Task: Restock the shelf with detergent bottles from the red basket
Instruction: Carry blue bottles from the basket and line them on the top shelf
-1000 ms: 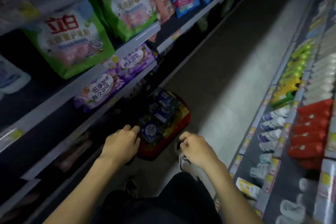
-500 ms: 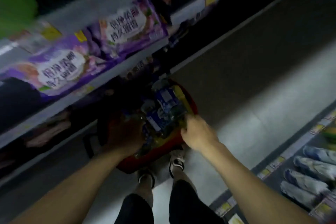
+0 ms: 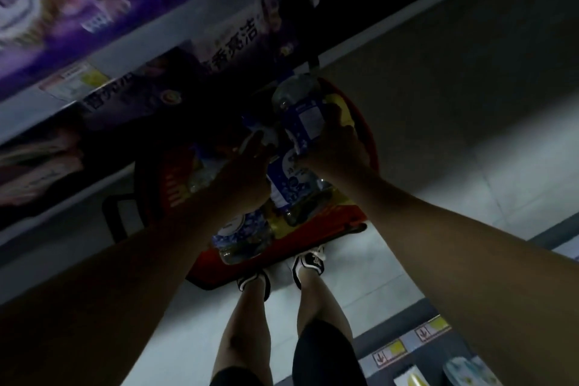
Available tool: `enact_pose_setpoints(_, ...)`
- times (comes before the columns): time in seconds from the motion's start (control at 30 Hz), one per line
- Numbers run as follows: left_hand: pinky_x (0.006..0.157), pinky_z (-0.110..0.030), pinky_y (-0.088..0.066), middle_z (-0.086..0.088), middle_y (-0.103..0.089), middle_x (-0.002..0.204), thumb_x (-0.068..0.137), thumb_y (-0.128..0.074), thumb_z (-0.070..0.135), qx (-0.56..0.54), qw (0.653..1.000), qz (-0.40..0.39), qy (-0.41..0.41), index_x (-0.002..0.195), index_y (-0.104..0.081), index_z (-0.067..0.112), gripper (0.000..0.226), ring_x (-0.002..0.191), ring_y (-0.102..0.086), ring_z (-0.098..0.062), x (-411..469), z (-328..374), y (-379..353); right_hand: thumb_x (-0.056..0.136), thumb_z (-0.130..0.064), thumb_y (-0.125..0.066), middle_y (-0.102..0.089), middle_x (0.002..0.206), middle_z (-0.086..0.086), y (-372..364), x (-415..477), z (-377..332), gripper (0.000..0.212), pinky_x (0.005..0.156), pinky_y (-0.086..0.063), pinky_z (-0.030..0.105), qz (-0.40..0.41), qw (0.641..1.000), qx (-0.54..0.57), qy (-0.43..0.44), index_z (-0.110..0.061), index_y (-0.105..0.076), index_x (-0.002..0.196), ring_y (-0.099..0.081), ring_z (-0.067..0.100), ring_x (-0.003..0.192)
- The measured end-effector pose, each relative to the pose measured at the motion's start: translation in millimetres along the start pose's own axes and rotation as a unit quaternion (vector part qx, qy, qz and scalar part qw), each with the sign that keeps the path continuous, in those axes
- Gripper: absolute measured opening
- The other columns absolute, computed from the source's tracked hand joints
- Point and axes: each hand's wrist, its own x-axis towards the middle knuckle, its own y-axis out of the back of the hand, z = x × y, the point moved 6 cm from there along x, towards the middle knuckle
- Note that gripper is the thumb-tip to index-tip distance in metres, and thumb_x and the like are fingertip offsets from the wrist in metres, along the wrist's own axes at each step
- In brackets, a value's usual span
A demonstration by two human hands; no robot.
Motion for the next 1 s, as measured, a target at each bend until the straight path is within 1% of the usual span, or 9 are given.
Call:
enact_pose_setpoints(0.1,0.112,-0.029,-0.033,0.003,0.016,0.165,0.097,-0.050,0.003,-0.076,0.997,-0.020,-0.006,0.157,-0.017,0.027,0.072,0.153,0.006,-0.018,-6,-1,-7,0.068,-0.038,-0.086,-0.053,0.138,0.011,4,2,5,0.106,0.082,-0.053,0.042,0.031,0.999,0.015,0.001,-0.024,-0.021,0.151,-0.056,0.036,0.121)
enact_pose_setpoints(0.2,0.079,-0.003,-0.043,0.009,-0.009,0.163,0.094,-0.060,0.016,-0.225,0.974,-0.021,0.031,0.157,-0.019,0.022,0.075,0.123,-0.037,0.021,-3,3,-7,0.064,-0.025,-0.092,-0.056,0.130,0.003,16,-8,14,0.097,0.081,-0.056,0.039,0.004,0.990,0.144,-0.006,-0.020,-0.037,0.143,-0.059,0.026,0.118)
enact_pose_setpoints(0.3,0.096,-0.021,-0.047,-0.008,-0.036,0.156,0.089,-0.058,0.040,-0.390,0.918,-0.012,0.069,0.151,-0.033,0.009,0.074,0.131,-0.048,-0.018,-2,16,-4,0.070,-0.006,-0.088,-0.060,0.107,-0.012,24,-43,21,0.060,0.085,-0.059,0.036,-0.047,0.950,0.308,0.009,-0.036,-0.053,0.109,-0.063,0.012,0.103)
enact_pose_setpoints(0.4,0.066,-0.020,-0.051,-0.013,-0.064,0.109,0.105,-0.043,0.030,-0.530,0.837,0.024,0.138,0.116,-0.055,0.009,0.027,0.085,-0.059,-0.022,-26,37,6,0.070,-0.001,-0.086,-0.069,0.103,-0.010,26,-89,33,0.053,0.078,-0.059,0.027,-0.070,0.928,0.366,-0.001,-0.031,-0.058,0.103,-0.068,0.005,0.093)
enact_pose_setpoints(0.5,0.094,-0.041,-0.054,-0.006,-0.065,0.113,0.098,-0.044,0.057,-0.587,0.789,0.022,0.178,0.110,-0.059,0.020,0.041,0.097,-0.064,-0.024,-68,52,10,0.065,-0.013,-0.092,-0.076,0.104,-0.003,37,-136,31,0.060,0.088,-0.059,0.037,-0.080,0.916,0.390,-0.043,-0.021,-0.065,0.118,-0.073,0.015,0.096)
enact_pose_setpoints(0.6,0.089,-0.044,-0.052,-0.008,-0.066,0.117,0.092,-0.041,0.070,-0.657,0.739,0.023,0.146,0.119,-0.062,0.024,0.057,0.103,-0.064,-0.030,-122,64,21,0.067,-0.013,-0.090,-0.078,0.101,-0.001,59,-182,16,0.058,0.091,-0.058,0.040,-0.101,0.909,0.404,-0.023,-0.019,-0.064,0.118,-0.075,0.017,0.095)
enact_pose_setpoints(0.73,0.106,-0.050,-0.045,-0.021,-0.059,0.136,0.099,-0.028,0.061,-0.761,0.644,0.034,0.067,0.140,-0.051,0.009,0.070,0.125,-0.058,-0.036,-196,90,55,0.066,-0.004,-0.087,-0.077,0.103,-0.003,97,-241,-26,0.065,0.083,-0.058,0.032,-0.134,0.893,0.428,0.039,-0.024,-0.055,0.120,-0.075,0.014,0.095)
enact_pose_setpoints(0.87,0.087,-0.040,-0.058,-0.015,-0.072,0.112,0.102,-0.026,0.056,-0.772,0.628,0.085,0.048,0.117,-0.064,0.008,0.063,0.099,-0.071,-0.028,-275,101,100,0.058,-0.009,-0.088,-0.071,0.119,0.000,119,-294,-80,0.091,0.089,-0.058,0.034,-0.190,0.893,0.391,0.120,-0.024,-0.042,0.135,-0.071,0.015,0.106)
enact_pose_setpoints(1.0,0.095,-0.043,-0.055,-0.014,-0.073,0.113,0.100,-0.025,0.060,-0.763,0.619,0.184,0.017,0.111,-0.069,0.013,0.065,0.106,-0.070,-0.028,-356,80,140,0.060,-0.010,-0.082,-0.065,0.127,0.001,127,-345,-152,0.094,0.087,-0.056,0.024,-0.236,0.879,0.358,0.210,-0.015,-0.035,0.142,-0.068,0.009,0.109)
